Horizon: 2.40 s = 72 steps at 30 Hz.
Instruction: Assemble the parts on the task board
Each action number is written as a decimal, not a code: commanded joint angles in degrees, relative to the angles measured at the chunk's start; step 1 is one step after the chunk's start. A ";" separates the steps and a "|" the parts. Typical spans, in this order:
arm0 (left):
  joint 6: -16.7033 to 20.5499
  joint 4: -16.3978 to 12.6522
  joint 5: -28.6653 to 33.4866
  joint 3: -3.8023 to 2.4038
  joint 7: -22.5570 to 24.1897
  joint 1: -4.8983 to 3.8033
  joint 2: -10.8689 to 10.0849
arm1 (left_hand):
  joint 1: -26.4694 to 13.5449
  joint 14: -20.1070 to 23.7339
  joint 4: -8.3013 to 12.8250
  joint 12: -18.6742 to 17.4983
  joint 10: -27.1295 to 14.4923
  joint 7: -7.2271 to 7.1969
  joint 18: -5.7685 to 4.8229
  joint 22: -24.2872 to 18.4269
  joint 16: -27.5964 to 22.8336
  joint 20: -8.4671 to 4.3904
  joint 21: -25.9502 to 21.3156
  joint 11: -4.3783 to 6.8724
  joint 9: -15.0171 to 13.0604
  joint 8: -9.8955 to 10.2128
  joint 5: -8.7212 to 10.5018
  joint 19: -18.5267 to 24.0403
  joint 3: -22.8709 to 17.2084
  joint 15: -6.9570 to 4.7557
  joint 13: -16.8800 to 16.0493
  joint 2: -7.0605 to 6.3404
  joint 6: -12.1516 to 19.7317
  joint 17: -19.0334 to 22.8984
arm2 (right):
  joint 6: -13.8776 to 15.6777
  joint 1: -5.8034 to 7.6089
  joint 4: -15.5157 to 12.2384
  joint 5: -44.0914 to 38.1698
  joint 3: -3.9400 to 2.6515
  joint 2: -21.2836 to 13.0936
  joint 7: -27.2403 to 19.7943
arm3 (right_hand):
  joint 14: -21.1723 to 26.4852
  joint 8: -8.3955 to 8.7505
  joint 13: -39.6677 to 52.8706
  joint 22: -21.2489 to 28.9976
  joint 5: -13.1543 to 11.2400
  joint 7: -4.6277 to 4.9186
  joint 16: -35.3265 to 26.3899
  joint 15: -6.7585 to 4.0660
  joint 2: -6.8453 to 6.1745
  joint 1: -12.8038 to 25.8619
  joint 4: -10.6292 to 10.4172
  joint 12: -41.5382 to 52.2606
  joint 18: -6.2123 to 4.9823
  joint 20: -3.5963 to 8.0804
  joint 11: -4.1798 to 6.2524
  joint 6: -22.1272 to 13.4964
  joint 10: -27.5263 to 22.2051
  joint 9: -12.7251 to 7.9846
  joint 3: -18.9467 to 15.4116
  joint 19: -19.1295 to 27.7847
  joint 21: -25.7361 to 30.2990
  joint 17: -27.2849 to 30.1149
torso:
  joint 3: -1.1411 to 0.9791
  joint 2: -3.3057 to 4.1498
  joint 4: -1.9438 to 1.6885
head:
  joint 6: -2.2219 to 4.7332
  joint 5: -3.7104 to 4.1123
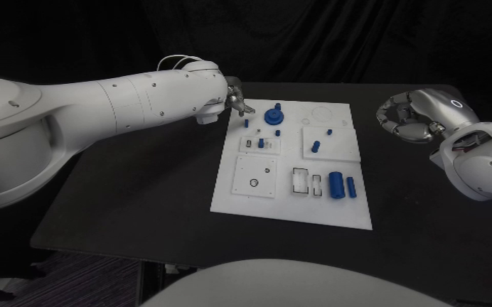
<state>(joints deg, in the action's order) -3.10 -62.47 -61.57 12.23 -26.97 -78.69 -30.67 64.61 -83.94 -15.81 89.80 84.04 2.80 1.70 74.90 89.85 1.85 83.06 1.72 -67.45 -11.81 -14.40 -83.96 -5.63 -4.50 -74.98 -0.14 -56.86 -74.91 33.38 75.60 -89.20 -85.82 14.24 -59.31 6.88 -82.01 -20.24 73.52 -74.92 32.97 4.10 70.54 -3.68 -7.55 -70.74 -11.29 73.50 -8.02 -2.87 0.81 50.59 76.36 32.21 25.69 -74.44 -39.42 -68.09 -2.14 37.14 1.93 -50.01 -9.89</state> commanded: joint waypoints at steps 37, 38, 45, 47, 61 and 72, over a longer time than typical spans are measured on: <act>-3.54 2.86 -0.20 -0.04 0.17 1.34 1.68 | -0.14 -6.06 -0.42 0.20 5.96 0.45 0.51 11.91 0.15 0.70 -2.00 -0.98 -0.25 0.73 0.89 -1.51 0.85 0.70 -15.02 0.44 1.80 -15.09 | 0.16 -0.11 0.28 -0.35 -0.05 0.14 0.35 | 0.15 -0.13 -0.11 -4.47 0.17 0.02 -0.35 -0.12 0.16 1.40 -0.93 -0.38 0.04 0.13 -0.02 -0.12 -0.07 0.11 -0.24 -0.04 0.44 0.13 | 0.02 -0.07 0.06 | 0.01 -0.11; -3.61 2.89 -0.20 -0.04 0.17 1.35 1.71 | -0.12 -6.06 -0.41 0.20 5.96 0.47 0.52 11.91 0.15 0.71 -2.03 -1.00 -0.21 0.79 0.81 -1.50 0.84 0.73 -15.02 0.48 1.86 -15.09 | 0.16 -0.11 0.28 -0.35 -0.05 0.14 0.35 | 0.15 -0.13 -0.11 -4.47 0.17 0.02 -0.35 -0.12 0.16 1.40 -0.93 -0.38 0.04 0.13 -0.02 -0.12 -0.07 0.11 -0.24 -0.04 0.44 0.13 | 0.02 -0.06 0.06 | 0.01 -0.11; -4.02 3.13 -0.20 -0.04 0.16 1.47 1.94 | 0.04 -6.06 -0.33 0.20 5.96 0.56 0.57 11.84 0.15 0.80 -2.30 -1.09 -0.01 1.10 0.42 -1.36 0.81 0.81 -15.02 0.66 2.09 -15.09 | 0.13 -0.11 0.26 -0.35 -0.05 0.21 0.39 | 0.16 -0.13 -0.09 -4.49 0.18 0.01 -0.37 -0.12 0.14 1.37 -0.91 -0.36 0.06 0.13 -0.02 -0.12 -0.06 0.12 -0.23 -0.07 0.36 0.14 | -0.02 -0.06 0.09 | 0.01 -0.12; -4.11 3.22 -0.20 -0.04 0.16 1.52 2.01 | 0.09 -6.06 -0.29 0.20 5.96 0.58 0.59 11.81 0.15 0.81 -2.39 -1.10 0.05 1.18 0.31 -1.32 0.79 0.82 -15.02 0.69 2.13 -15.09 | 0.11 -0.11 0.26 -0.35 -0.05 0.23 0.39 | 0.16 -0.14 -0.14 -4.47 0.18 0.00 -0.38 -0.13 0.12 1.33 -0.88 -0.41 0.04 0.13 0.00 -0.12 -0.10 0.12 -0.21 -0.04 0.45 0.15 | -0.03 -0.05 0.11 | 0.01 -0.18; -5.04 4.09 -0.20 -0.04 0.25 1.92 2.95 | 1.22 -6.06 0.23 0.20 5.96 0.64 0.64 11.81 0.15 0.98 -2.72 -1.18 0.95 2.06 -2.72 -1.20 0.29 0.94 -15.02 1.06 2.03 -15.09 | -0.09 -0.11 0.21 -0.35 -0.05 0.27 0.40 | 0.17 -0.18 -0.08 -4.46 0.20 -0.06 -0.42 -0.16 0.05 1.06 -0.65 -0.36 0.03 0.15 0.05 -0.08 -0.07 0.17 -0.10 -0.05 0.51 0.18 | -0.02 -0.05 0.06 | 0.01 -0.10; -4.97 4.72 -0.20 -0.04 0.84 2.14 3.21 | 2.36 -6.06 0.78 0.20 5.96 0.57 0.69 11.83 0.15 0.98 -3.00 -1.13 1.64 2.77 -7.27 -1.15 -0.68 0.91 -15.02 1.07 1.87 -15.09 | -0.14 -0.10 0.14 -0.35 -0.05 0.21 0.46 | 0.16 -0.19 -0.15 -4.46 0.20 -0.07 -0.41 -0.17 0.04 0.98 -0.60 -0.44 0.02 0.15 0.06 -0.07 -0.13 0.18 -0.07 -0.05 0.52 0.16 | 0.02 -0.02 0.08 | 0.01 -0.26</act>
<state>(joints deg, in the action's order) -7.40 -57.81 -61.57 12.22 -27.21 -76.68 -27.59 66.44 -83.94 -15.12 89.80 84.01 3.37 1.70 74.90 89.85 2.48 80.29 0.93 -65.88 -9.29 -21.48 -84.18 -5.99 -4.09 -74.98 0.99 -55.17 -74.91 33.27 75.60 -88.98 -85.82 14.24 -59.05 6.84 -82.01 -20.24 73.46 -74.93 32.97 4.10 70.31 -3.68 -7.25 -69.81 -12.01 73.28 -8.02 -2.87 0.81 50.59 76.36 32.34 25.46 -74.44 -39.16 -68.00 -2.14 37.10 2.00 -50.02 -10.09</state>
